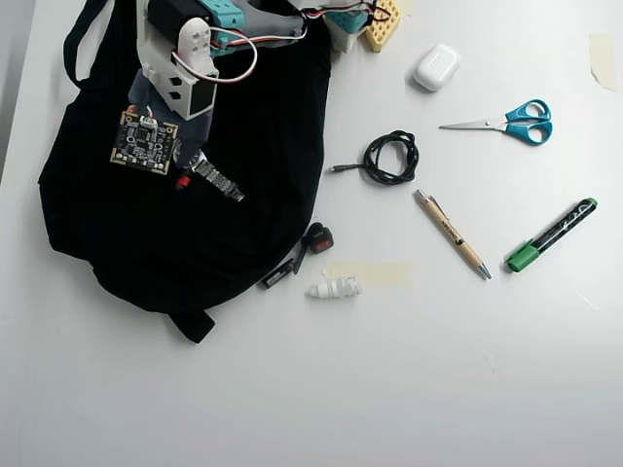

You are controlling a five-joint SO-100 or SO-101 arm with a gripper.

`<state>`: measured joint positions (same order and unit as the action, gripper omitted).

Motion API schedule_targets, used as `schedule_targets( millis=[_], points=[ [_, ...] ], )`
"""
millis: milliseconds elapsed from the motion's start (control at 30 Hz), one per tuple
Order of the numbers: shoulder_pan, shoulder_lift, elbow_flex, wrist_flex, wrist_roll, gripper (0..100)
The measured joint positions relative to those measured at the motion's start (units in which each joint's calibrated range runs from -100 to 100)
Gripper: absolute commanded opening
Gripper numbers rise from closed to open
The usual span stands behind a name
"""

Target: Put the usb stick into the black bag

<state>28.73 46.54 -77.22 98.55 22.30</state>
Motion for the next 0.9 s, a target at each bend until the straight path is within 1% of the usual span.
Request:
schedule_targets(
  millis=[67, 100, 167, 200, 233, 267, 300, 333, 400, 433, 500, 533, 567, 767, 900],
  points=[
    [-0.5, 0.0, 0.7, 0.0, 0.0, 15],
    [-2.1, -0.5, 0.7, 0.0, 0.0, 10],
    [-6.5, -5.3, 2.6, 0.1, -0.1, 9],
    [-10.4, -9.9, 5.9, 0.2, -1.5, 9],
    [-13.1, -14.2, 10.5, 0.2, -3.3, 9],
    [-15.9, -20.9, 19.9, 0.2, -5.4, 9],
    [-18.5, -25.8, 25.8, 0.2, -6.6, 9],
    [-21.4, -32.9, 33.2, 0.2, -9.1, 9],
    [-25.4, -39.5, 40.0, 0.2, -11.4, 7],
    [-29.4, -45.8, 47.0, 0.2, -14.6, 5],
    [-32.1, -49.9, 51.0, 0.2, -16.6, 2],
    [-33.3, -52.5, 54.2, 0.2, -18.1, 2],
    [-37.1, -57.5, 60.6, 0.2, -20.2, 2],
    [-40.7, -67.4, 76.3, -0.3, -21.5, 2],
    [-39.9, -75.6, 89.8, -5.9, -23.0, 2]
  ],
)
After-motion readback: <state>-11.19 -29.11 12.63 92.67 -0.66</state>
